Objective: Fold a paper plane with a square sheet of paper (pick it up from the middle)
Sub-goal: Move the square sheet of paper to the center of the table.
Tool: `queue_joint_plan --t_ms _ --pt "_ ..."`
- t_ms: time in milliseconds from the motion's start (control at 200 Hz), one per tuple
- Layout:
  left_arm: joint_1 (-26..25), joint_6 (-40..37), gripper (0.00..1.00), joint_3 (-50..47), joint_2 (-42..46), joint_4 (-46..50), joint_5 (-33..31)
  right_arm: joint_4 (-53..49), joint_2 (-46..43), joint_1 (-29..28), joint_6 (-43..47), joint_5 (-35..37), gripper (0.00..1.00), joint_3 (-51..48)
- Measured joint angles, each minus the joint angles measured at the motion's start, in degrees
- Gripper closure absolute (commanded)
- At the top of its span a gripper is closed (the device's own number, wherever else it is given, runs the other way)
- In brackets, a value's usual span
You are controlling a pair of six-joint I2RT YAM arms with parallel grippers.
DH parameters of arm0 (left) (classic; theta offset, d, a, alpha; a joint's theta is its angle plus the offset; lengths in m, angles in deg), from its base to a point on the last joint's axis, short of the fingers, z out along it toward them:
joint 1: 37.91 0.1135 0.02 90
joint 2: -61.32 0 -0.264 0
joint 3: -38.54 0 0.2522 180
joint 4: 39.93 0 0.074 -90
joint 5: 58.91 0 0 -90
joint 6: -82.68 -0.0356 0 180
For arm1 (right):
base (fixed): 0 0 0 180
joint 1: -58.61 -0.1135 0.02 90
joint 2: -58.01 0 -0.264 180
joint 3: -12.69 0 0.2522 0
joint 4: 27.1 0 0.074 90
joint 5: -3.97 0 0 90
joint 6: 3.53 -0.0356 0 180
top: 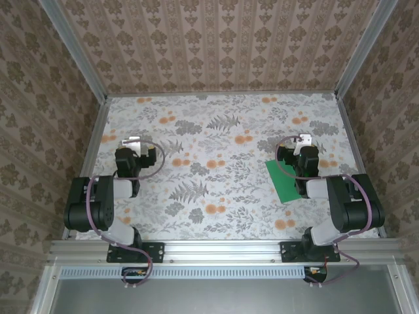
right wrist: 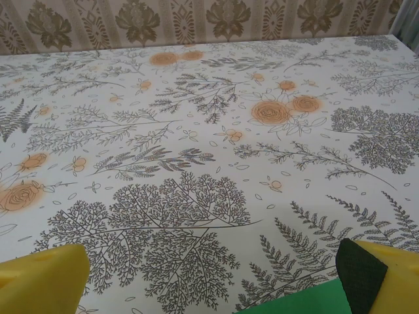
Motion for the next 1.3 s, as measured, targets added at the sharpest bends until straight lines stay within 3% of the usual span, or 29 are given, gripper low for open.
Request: queue_joint_plan --t_ms 915,1050,1300 --pt "0.0 0.04 0.0 -0.17 0.42 -0.17 -1.31 -0.59 -0.2 0.0 -0.04 0.07 0.0 0.11" --pt "0.0 1.38 0.0 -0.26 6.99 5.7 -5.66 -12.46 -5.68 -0.11 -1.33 2.91 0.0 3.85" --pt "0.0 9.86 0.0 13.62 20.37 34.6 -9.09 -42.88 -16.52 -0.13 -13.51 5.03 0.0 21.88"
